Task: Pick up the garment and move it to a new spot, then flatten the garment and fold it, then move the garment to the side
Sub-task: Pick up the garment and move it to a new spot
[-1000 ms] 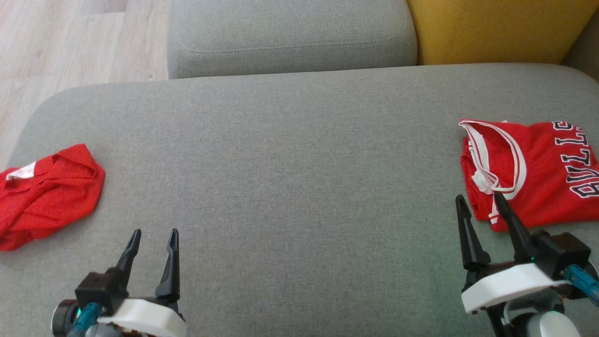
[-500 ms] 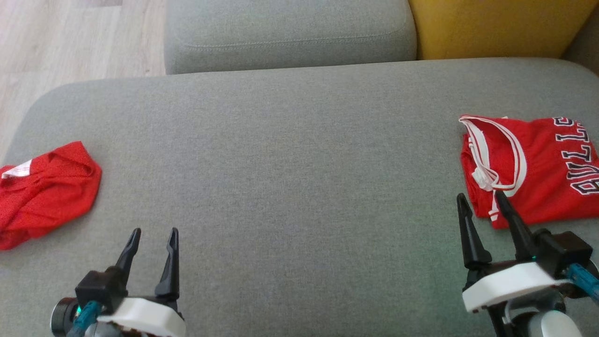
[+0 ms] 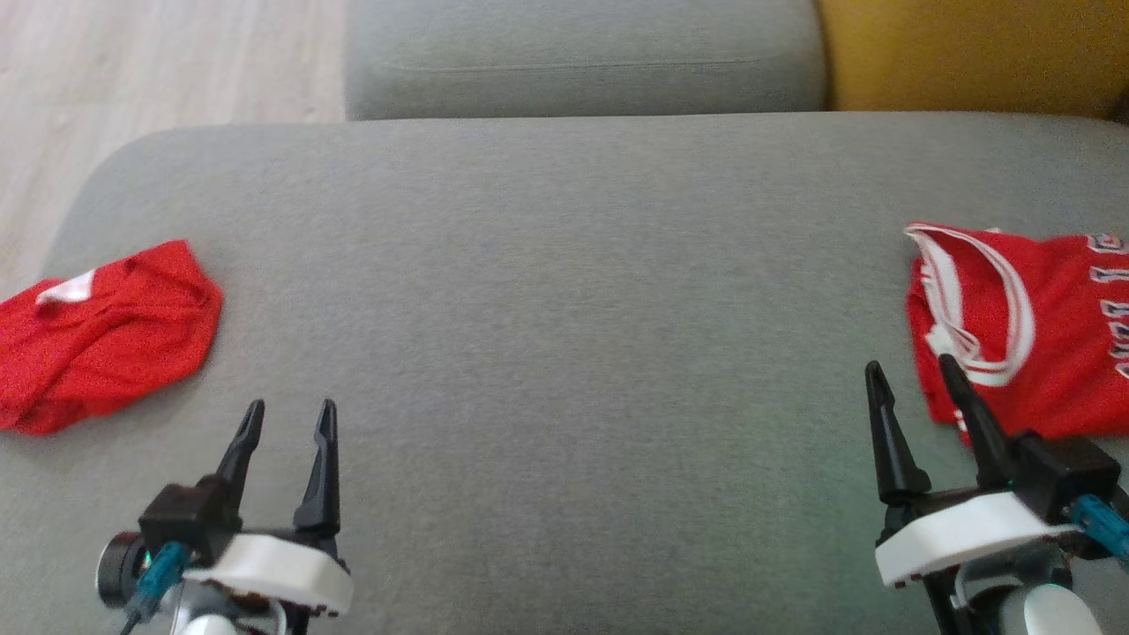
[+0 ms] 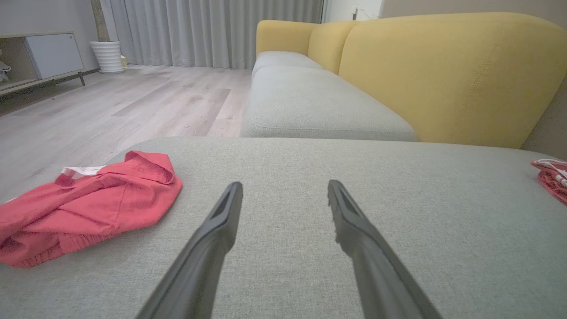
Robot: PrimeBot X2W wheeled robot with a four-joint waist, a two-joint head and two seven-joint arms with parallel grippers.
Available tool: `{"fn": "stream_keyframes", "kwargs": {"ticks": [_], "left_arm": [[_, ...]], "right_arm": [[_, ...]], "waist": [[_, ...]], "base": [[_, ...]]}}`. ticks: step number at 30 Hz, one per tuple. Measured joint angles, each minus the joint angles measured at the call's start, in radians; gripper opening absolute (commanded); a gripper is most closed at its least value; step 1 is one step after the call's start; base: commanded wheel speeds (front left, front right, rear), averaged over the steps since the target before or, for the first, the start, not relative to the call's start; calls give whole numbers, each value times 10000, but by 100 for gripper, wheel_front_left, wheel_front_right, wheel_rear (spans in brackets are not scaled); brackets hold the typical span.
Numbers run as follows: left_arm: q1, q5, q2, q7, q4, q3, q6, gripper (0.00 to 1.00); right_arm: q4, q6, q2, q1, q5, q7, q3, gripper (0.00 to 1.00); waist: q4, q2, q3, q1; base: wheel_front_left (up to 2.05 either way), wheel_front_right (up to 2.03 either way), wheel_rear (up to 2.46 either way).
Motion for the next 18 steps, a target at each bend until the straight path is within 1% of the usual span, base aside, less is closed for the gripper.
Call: {"fn": "stream_keyframes", "kwargs": {"ticks": [4,9,14,18], "left_arm": [[-247,2,-161,0,-67,6,0,100],[-585,17,-240,0,-92,58,-15,100],[-632,109,-259,0,-127,391,-13,100],[-583,159,-251,0,-182,685,2,100]], "right_arm": [[-247,0,0,12,-134,48,42,100],[-499,0,2,7,-291,226,205,100],[-589,0,4,-14,-295,314,468,100],[-594,0,4,-20,-291,336,545,100]], "waist": [[571,0,43,0],[1519,0,67,0],[2488,0,39,0],[3083,0,-31,0]], "base": [[0,0,0],[0,0,0],[0,0,0],[0,0,0]]}}
